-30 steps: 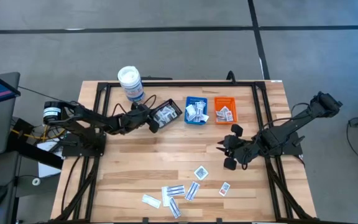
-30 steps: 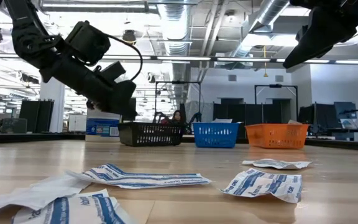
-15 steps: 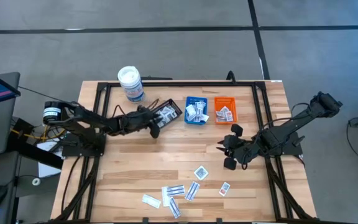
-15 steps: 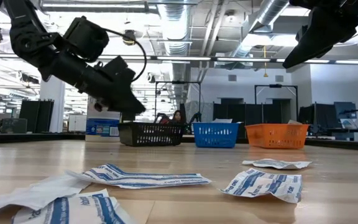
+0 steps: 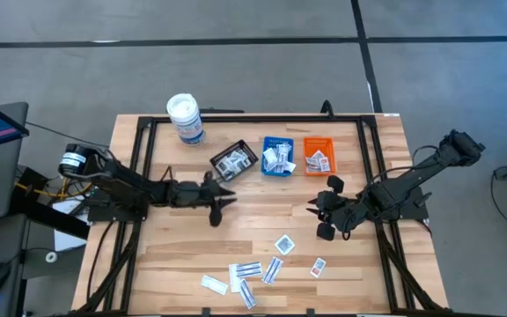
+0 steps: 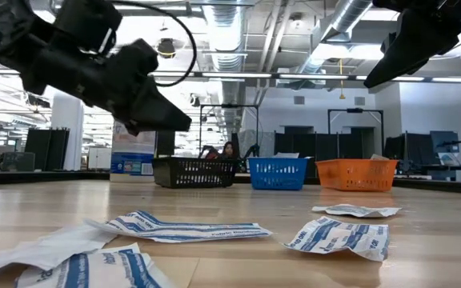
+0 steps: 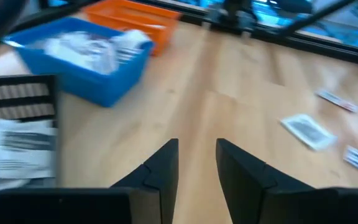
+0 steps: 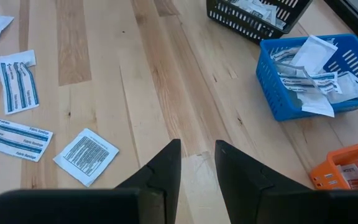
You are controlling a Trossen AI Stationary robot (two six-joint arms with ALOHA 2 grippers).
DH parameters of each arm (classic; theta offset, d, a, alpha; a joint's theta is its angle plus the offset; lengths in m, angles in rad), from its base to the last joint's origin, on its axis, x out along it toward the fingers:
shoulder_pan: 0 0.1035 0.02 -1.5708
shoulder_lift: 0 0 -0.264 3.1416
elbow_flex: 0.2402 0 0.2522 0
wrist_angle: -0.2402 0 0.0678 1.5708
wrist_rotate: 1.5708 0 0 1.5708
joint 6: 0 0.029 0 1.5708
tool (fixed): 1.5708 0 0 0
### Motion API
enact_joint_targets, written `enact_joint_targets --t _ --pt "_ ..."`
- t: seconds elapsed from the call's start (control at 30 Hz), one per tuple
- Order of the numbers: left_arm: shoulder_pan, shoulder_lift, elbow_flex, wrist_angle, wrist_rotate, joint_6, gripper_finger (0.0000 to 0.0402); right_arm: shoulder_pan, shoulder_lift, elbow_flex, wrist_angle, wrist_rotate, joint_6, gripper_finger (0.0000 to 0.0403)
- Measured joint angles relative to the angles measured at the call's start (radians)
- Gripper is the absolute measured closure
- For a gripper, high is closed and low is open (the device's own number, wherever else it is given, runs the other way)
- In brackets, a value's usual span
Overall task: Pick & Place First Aid Supplies
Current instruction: Put the black towelette pack into the black bin
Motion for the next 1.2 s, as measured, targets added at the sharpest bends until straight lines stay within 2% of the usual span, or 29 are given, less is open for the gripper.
enact_joint_targets --t 0.4,0.63,0.8,0.97,1.2 --pt "-0.208 0.0 0.0 0.066 -0.001 -0.027 0.0294 -0.001 0.0 0.0 0.026 0.0 0.009 0.031" --pt "-0.235 0.0 0.0 0.091 -0.003 -0.029 0.0294 -0.008 0.0 0.0 0.05 -0.008 0.008 0.031" --pt "-0.234 0.0 0.0 0.091 -0.003 -0.021 0.0294 -0.007 0.009 0.0 0.08 -0.092 0.008 0.031" --pt "-0.234 0.0 0.0 0.09 -0.003 -0.02 0.0294 -0.007 0.087 0.0 0.173 -0.193 0.008 0.03" --pt "-0.234 0.0 0.0 0.09 -0.003 -0.018 0.0294 -0.034 0.289 0.0 0.252 -0.276 0.011 0.0247"
